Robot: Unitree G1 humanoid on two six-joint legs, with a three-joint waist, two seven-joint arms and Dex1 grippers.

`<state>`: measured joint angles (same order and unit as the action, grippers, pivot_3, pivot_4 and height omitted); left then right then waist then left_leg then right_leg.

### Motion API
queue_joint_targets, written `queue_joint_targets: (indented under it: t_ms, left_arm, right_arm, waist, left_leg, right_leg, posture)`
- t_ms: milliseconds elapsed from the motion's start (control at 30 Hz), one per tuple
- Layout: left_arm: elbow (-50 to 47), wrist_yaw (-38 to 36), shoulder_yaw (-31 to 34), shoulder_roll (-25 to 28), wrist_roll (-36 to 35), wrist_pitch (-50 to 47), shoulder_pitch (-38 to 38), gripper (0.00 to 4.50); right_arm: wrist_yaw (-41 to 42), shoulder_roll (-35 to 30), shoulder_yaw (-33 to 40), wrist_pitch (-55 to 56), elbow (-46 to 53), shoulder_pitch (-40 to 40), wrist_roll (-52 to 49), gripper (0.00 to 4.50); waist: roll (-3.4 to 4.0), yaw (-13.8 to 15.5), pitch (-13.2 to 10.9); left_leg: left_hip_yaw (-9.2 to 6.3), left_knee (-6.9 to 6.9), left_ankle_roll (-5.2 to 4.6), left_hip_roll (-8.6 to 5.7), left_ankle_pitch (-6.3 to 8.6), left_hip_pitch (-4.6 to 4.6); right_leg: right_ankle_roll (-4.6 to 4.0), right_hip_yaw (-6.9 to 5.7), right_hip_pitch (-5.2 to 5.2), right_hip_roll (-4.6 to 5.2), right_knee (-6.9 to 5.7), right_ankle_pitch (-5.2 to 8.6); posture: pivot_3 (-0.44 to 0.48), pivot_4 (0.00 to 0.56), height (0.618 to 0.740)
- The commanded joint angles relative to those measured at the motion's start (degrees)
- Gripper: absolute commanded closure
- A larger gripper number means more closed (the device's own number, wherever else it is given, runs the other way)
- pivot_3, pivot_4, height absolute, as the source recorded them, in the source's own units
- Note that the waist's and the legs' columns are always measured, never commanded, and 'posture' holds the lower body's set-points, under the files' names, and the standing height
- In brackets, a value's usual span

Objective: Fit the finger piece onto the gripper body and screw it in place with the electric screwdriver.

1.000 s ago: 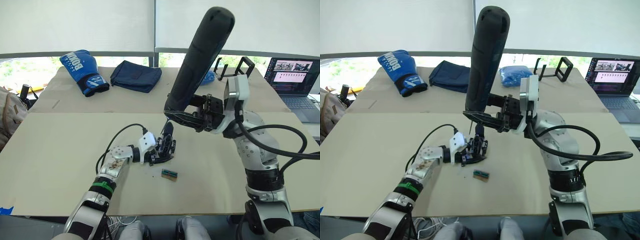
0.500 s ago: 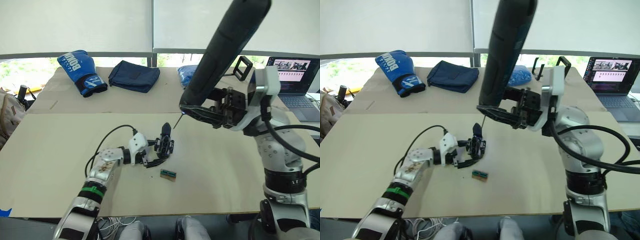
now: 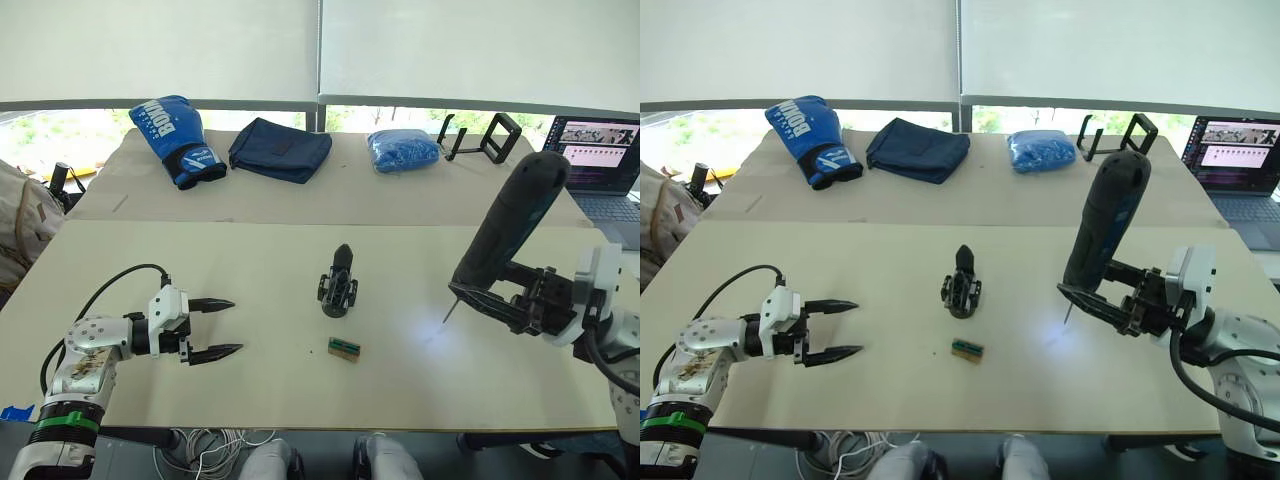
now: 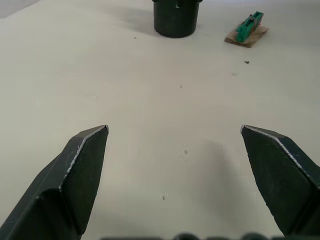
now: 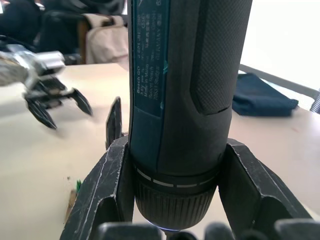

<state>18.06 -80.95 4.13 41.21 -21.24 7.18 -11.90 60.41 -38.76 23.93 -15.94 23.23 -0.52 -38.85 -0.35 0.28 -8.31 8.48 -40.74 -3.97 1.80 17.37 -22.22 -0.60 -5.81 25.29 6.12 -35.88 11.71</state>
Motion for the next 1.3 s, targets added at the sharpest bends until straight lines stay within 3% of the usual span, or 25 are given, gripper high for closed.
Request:
queue_joint_targets:
  t_ms: [33,267,533,900,1300]
  left_arm:
    - [-9.85,-0.85,-3.72,-2.03,-1.69,-1.90,1.86,0.03]
    - [-16.05,3.85,-11.54,-7.64,2.89,-3.17,2.72,0.03]
    - [-12.83,10.56,-17.58,-13.88,9.19,-2.36,-0.70,0.03]
    - [-7.37,14.07,-21.49,-19.89,12.66,-3.68,-5.16,0.03]
    - [-6.17,13.82,-23.86,-21.60,13.57,-3.69,-6.13,0.03]
  right_arm:
    - [-3.10,2.59,-2.44,2.43,8.82,-0.90,-2.22,2.53]
    - [-5.33,7.50,-14.82,1.67,14.10,-5.97,-2.20,2.53]
    - [-3.36,9.55,-23.88,3.88,11.04,-9.79,1.84,2.53]
    - [-1.95,10.78,-26.45,7.46,6.74,-10.81,6.06,2.53]
    - [-1.40,10.50,-26.05,8.74,3.10,-10.52,6.75,2.53]
  waist:
    - [0.06,0.00,-0.05]
    - [0.04,0.17,-0.11]
    - [0.02,0.59,-0.12]
    - [0.02,0.74,-0.11]
    - [0.02,0.84,-0.11]
  left_leg:
    - [0.00,0.01,0.01,0.01,0.00,0.02]
    - [-0.01,-0.01,0.04,0.00,-0.02,0.01]
    - [-0.02,-0.11,-0.02,-0.01,0.00,-0.03]
    - [-0.02,-0.17,-0.08,-0.06,0.02,0.03]
    - [-0.03,-0.22,-0.13,-0.09,0.04,0.02]
  right_leg:
    - [0.01,0.08,-0.01,0.00,0.00,0.00]
    - [0.00,0.10,-0.02,-0.23,-0.04,0.00]
    - [0.00,0.01,-0.05,-0.54,-0.01,0.00]
    - [0.02,-0.02,-0.15,-0.54,-0.01,-0.01]
    - [0.05,-0.01,-0.18,-0.50,-0.01,-0.02]
  posture:
    - [0.000,0.150,0.740]
    - [0.000,0.150,0.740]
    - [0.000,0.150,0.740]
    - [0.000,0.150,0.740]
    - [0.000,0.150,0.740]
